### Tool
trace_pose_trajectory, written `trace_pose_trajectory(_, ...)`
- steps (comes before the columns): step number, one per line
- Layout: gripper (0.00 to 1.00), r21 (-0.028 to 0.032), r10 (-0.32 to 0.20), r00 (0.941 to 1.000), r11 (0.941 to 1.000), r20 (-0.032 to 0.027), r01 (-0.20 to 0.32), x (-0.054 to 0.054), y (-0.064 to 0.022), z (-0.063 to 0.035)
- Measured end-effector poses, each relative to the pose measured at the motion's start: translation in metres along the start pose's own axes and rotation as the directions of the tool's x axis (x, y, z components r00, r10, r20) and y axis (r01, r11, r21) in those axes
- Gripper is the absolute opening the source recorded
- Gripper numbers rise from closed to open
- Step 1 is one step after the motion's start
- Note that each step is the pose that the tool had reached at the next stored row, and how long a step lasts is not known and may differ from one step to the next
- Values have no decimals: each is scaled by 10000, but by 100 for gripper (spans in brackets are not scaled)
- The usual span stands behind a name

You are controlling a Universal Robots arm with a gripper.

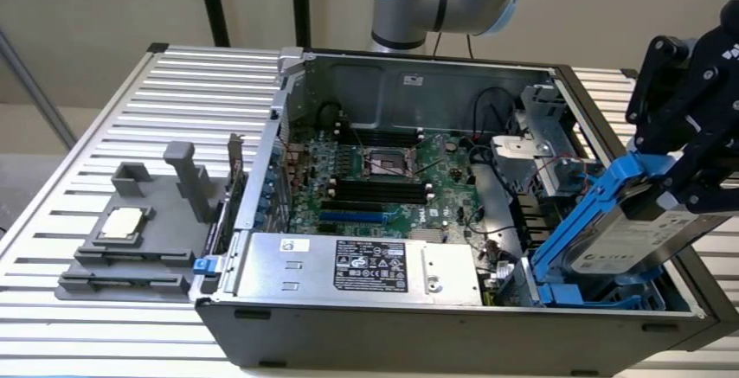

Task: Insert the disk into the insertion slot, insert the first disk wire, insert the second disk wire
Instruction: 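Insert the disk into the insertion slot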

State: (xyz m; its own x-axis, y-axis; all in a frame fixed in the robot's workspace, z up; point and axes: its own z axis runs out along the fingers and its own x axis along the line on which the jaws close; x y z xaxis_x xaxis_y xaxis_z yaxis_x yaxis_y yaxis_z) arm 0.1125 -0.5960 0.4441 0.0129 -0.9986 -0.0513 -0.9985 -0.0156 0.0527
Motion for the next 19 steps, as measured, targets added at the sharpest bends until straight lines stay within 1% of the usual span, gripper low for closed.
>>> trace_pose_trajectory(6,32,0,-10,10000,10000,14,10,1,-1,17)
trace_pose_trajectory(14,32,-1,-29,10000,10000,51,29,2,-6,33)
trace_pose_trajectory(16,32,0,-32,10000,10000,72,32,2,-9,35)
trace_pose_trajectory(19,32,0,-35,9999,10000,126,35,3,-10,44)
